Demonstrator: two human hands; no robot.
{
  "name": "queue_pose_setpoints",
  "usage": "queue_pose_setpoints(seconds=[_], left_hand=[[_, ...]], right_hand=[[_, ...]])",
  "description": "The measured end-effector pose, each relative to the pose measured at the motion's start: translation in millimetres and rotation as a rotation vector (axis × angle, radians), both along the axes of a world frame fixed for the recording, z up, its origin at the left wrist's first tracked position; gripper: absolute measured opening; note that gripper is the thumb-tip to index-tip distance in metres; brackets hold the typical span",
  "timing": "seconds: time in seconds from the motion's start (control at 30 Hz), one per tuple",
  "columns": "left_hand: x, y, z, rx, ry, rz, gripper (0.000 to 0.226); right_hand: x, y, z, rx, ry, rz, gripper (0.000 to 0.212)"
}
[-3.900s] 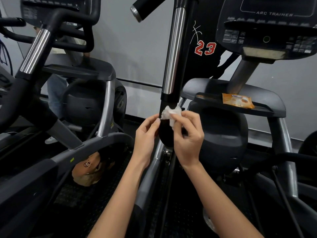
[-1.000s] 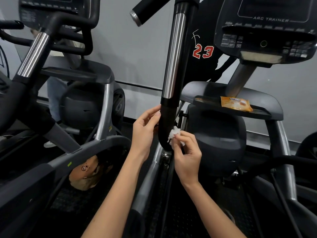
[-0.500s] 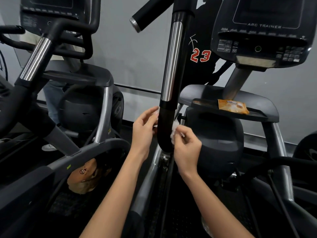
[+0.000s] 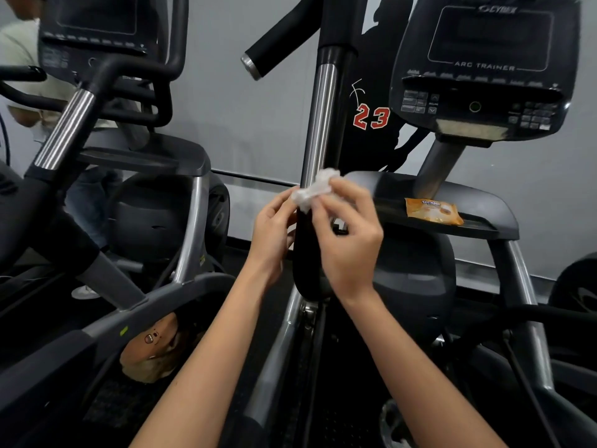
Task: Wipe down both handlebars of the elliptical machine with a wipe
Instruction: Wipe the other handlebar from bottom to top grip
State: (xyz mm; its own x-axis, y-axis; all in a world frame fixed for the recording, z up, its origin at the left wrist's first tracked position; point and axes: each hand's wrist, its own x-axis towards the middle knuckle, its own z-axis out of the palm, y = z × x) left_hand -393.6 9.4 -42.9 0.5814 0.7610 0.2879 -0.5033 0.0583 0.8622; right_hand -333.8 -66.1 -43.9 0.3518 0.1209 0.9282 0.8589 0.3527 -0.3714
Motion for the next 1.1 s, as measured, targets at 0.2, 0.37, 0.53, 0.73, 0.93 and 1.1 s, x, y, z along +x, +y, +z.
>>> queue_pose_setpoints(seconds=[0.2, 0.37, 0.53, 0.73, 0.93, 1.1], left_hand=[[-2.1, 3.5, 1.2, -0.093, -0.050, -0.109, 0.017], [-2.3, 7.6, 2.2, -0.068, -0.048, -0.180, 0.022], [-0.5, 13.9, 3.6, -0.142, -0.100, -0.246, 0.019], [0.7, 12.0, 1.8, -0.144, -0.108, -0.240, 0.027], [-0.2, 12.3, 0.2, -0.123, -0.098, -0.240, 0.030], [-0.7, 9.1, 0.4, -0.170, -0.101, -0.233, 0.028]], right_hand=[[10.4, 1.3, -15.4, -0.007, -0.152, -0.112, 0.012], [12.6, 9.3, 27.1, 0.017, -0.155, -0.112, 0.015], [19.7, 1.8, -10.5, -0.052, -0.279, -0.211, 0.015], [13.9, 4.4, 4.1, -0.035, -0.288, -0.227, 0.007], [10.9, 6.9, 29.1, 0.039, -0.003, -0.040, 0.024], [2.1, 5.4, 1.7, 0.070, 0.095, -0.053, 0.021]])
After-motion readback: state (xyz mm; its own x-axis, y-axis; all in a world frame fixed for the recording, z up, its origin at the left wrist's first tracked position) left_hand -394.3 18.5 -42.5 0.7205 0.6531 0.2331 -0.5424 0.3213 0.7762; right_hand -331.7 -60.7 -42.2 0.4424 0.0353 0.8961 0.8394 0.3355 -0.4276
